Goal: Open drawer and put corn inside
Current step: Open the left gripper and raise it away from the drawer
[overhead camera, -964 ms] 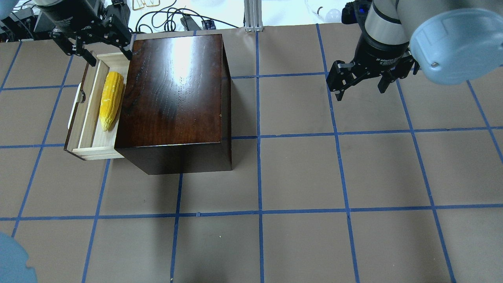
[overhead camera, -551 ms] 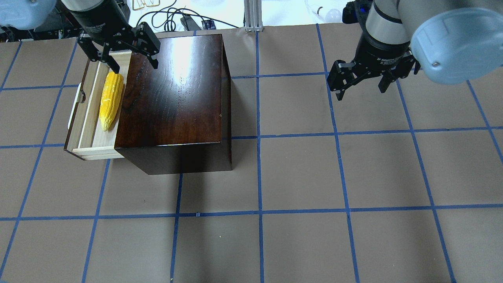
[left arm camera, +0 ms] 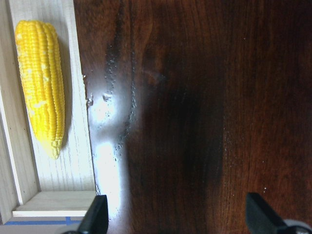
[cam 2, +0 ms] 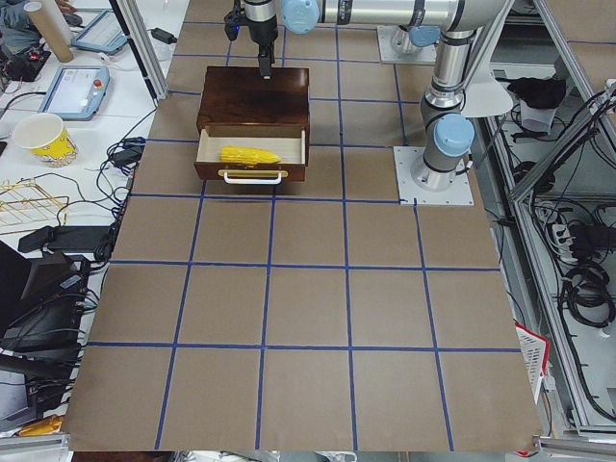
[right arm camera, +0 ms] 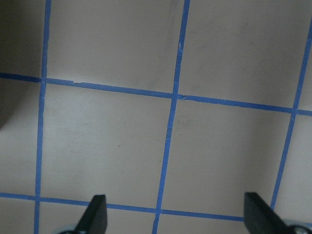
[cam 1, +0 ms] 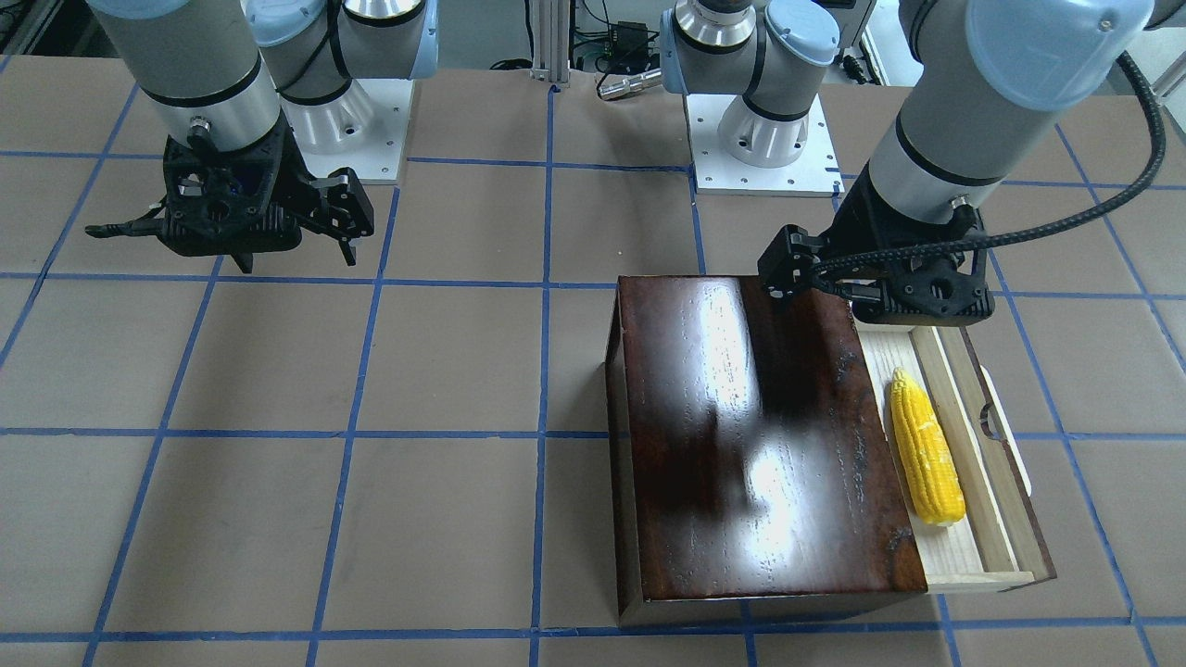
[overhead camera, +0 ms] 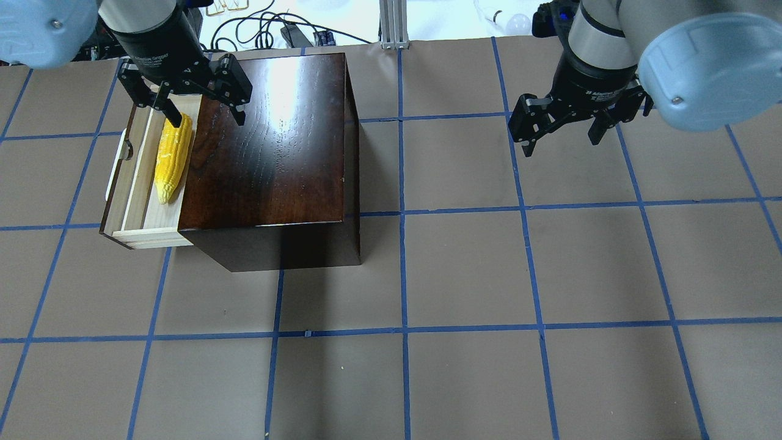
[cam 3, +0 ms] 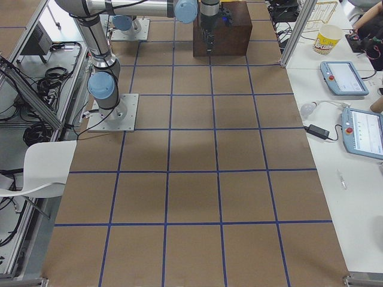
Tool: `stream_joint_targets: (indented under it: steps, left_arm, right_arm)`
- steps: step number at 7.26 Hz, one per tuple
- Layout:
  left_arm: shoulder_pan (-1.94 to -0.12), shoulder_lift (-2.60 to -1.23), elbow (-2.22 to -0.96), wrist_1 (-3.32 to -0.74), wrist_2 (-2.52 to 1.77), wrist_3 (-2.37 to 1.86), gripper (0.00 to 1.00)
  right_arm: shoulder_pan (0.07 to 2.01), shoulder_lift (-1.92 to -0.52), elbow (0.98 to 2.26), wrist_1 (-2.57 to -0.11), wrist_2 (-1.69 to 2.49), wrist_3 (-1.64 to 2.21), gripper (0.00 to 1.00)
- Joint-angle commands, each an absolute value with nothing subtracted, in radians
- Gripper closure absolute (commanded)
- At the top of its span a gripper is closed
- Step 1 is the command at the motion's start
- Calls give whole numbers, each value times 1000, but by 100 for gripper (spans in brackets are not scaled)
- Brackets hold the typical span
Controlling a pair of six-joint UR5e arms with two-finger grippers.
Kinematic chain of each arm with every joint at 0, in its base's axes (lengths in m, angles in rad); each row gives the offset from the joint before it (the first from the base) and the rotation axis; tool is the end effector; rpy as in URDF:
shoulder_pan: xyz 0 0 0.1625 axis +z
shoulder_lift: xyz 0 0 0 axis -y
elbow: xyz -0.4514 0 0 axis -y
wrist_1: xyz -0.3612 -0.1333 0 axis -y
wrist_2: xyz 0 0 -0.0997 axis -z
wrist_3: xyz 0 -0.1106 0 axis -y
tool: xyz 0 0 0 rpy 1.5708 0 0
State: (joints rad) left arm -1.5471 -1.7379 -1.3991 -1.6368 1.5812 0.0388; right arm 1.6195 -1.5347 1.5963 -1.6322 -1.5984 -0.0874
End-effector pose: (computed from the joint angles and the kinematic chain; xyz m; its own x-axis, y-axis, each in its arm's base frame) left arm -0.1196 -0.5320 0.4928 -0.9998 0.0157 -0.0080 0.0151 0.9980 0.0617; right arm 0.1533 -0.4696 0.4808 -0.9904 -0.1357 0.0275 -0.1357 0.9908 0.0026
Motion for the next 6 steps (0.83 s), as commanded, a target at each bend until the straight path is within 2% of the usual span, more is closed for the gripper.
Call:
stream_joint_targets:
  steps: [1, 6]
  left_arm:
    - [-1548, -1724, -1420, -1629, 1582, 43, 0]
    - [-1548, -1709, -1422, -1628, 1578, 49, 0]
  right_arm:
    - [1618, -1534, 1595, -1632, -1598, -87, 0]
    - [1621, -1534, 1595, -1632, -1598, -87, 0]
